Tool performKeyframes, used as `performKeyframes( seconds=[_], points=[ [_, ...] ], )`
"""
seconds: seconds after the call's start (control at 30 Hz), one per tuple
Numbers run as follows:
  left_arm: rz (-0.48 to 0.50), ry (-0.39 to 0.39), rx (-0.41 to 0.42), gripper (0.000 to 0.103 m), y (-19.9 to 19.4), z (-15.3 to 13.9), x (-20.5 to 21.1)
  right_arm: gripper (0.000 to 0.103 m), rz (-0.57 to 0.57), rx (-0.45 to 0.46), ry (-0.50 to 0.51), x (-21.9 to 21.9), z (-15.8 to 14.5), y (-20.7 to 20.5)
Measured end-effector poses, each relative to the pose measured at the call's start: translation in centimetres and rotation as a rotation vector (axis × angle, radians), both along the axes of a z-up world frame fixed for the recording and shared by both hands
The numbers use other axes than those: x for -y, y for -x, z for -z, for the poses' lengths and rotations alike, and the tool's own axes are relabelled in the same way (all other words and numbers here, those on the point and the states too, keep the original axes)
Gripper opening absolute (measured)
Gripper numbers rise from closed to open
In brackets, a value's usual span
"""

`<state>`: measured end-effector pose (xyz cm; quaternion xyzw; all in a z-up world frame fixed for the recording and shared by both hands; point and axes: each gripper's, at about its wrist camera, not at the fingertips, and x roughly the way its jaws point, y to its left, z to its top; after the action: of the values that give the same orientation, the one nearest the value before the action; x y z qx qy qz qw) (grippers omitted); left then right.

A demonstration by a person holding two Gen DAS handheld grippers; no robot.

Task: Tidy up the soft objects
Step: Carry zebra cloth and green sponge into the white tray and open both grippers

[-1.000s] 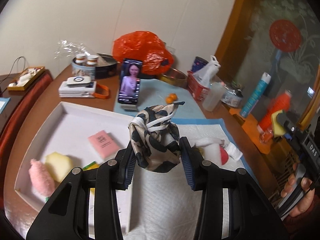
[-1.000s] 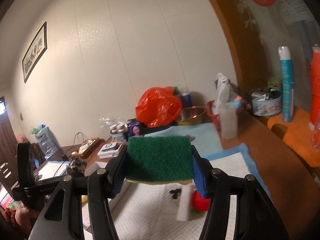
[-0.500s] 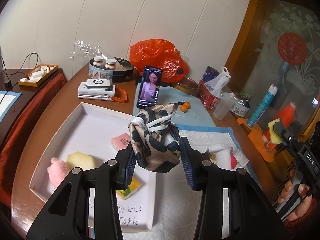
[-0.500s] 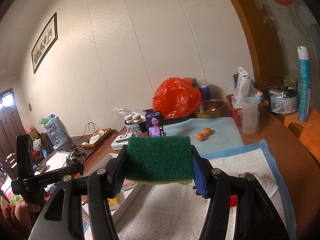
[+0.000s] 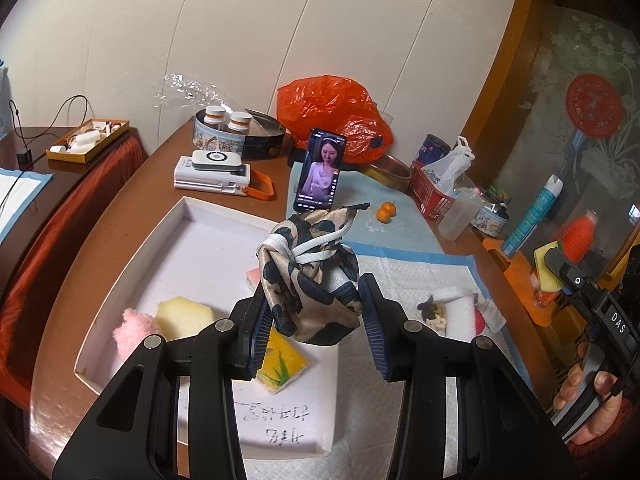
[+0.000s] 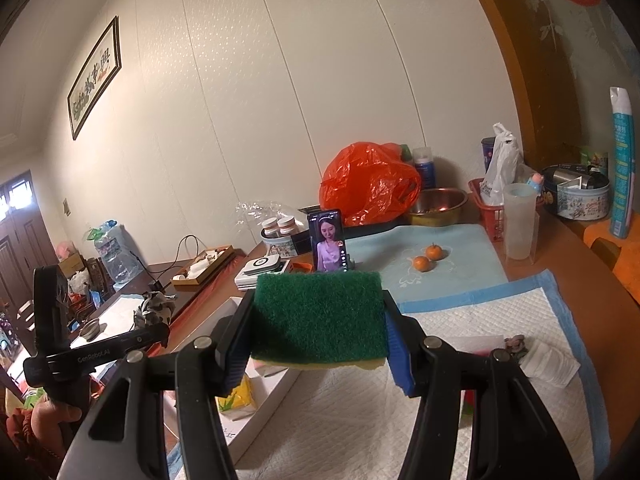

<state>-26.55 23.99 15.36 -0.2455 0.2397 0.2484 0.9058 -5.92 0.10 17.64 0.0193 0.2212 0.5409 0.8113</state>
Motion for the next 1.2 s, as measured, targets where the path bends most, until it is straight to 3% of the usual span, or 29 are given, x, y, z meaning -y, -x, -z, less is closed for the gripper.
performKeyframes(
  seconds=[0.67, 1.0, 1.2],
  points=[
    [-0.013, 0.007, -0.007, 0.041, 2.3, 0.4, -2.7, 0.058, -0.024, -0.023, 0.019, -2.7, 0.9, 2.2],
    [0.004, -0.058, 0.027, 0.041, 2.1, -3.2, -7.8, 0.058, -0.052, 0.011, 0.034, -6.3, -0.7, 3.3],
    [0.035, 0.024, -0.027, 0.041, 0.8, 0.6, -10.5, 0.058, -0.073, -0.023, 0.091, -10.7, 0.5, 3.9]
  ],
)
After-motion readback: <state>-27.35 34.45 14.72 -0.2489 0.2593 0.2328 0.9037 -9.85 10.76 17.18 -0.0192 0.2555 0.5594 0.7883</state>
